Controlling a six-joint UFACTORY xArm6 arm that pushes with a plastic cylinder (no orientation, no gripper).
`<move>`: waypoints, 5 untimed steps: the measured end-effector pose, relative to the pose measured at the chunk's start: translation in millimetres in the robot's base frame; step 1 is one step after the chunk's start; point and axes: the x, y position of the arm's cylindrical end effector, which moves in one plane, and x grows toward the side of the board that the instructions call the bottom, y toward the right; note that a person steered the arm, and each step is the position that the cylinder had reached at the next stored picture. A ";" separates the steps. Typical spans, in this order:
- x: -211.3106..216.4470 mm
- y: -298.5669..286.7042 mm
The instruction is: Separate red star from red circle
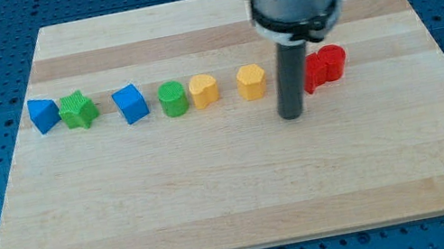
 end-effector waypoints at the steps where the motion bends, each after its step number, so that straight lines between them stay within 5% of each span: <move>1: -3.8 17.1; 5: -111.1 80.7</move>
